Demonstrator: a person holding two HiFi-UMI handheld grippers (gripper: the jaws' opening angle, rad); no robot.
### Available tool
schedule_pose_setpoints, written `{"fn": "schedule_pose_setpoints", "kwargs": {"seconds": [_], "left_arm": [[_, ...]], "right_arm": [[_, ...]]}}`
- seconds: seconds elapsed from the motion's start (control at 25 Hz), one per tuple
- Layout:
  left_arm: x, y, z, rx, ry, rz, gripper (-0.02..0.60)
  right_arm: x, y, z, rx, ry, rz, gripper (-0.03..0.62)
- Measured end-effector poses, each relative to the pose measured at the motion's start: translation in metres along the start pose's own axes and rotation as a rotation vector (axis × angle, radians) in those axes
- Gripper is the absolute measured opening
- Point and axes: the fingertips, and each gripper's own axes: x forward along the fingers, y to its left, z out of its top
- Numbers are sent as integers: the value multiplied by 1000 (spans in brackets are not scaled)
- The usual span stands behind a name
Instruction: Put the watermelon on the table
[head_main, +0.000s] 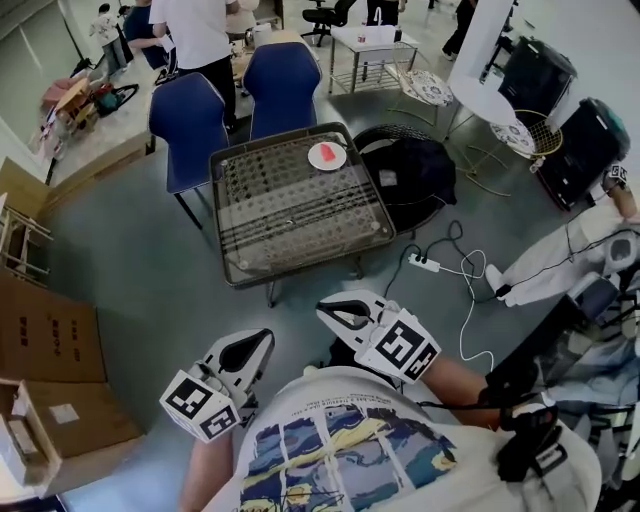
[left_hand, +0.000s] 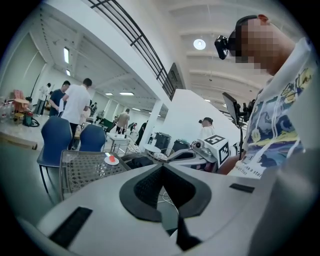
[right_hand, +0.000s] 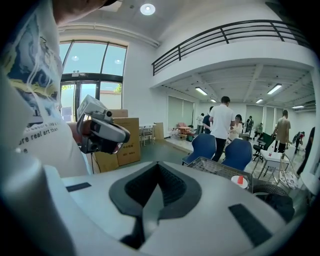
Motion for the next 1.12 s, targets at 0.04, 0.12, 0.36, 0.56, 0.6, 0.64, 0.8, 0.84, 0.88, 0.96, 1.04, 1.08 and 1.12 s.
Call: {"fn": "schedule_pose_setpoints", "kwargs": {"seconds": [0.04, 0.12, 0.36, 0.56, 0.6, 0.64, 0.8, 0.84, 0.88, 0.96, 1.04, 1.08, 1.12], "left_arm": [[-1, 0, 0, 1, 1, 0, 9], [-3, 0, 0, 0, 0, 2, 9], [-2, 0, -5, -11, 5, 0, 9], [3, -1, -8, -8, 13, -6, 9], [4, -2, -9, -7, 15, -8, 9], [6, -2, -9, -5, 17, -11, 9], [12, -5, -8, -1, 24, -21, 9], [13, -6, -8, -1, 27, -22, 9], [13, -6, -9, -1, 30, -24, 9], [15, -6, -12, -3, 35, -26, 8], [16, -6, -13, -7, 39, -26, 9], [17, -6, -12, -9, 40, -25, 9], [18, -7, -11, -10, 40, -25, 9]], "right_arm": [[1, 1, 2, -5, 0, 4, 9], [2, 4, 3, -19, 3, 12, 9], [2, 8, 2, -33, 11, 24, 9], [0, 8, 0, -30, 6, 21, 9], [-1, 8, -1, -29, 5, 19, 9], [-2, 8, -2, -28, 4, 18, 9], [-6, 6, -3, -24, 2, 13, 9], [-7, 6, -3, -23, 2, 13, 9], [-7, 7, -3, -24, 2, 14, 9], [-7, 7, -5, -25, 5, 14, 9], [-8, 6, -6, -25, 9, 15, 9], [-9, 5, -6, -25, 11, 16, 9], [-10, 5, -5, -24, 13, 17, 9]]}}
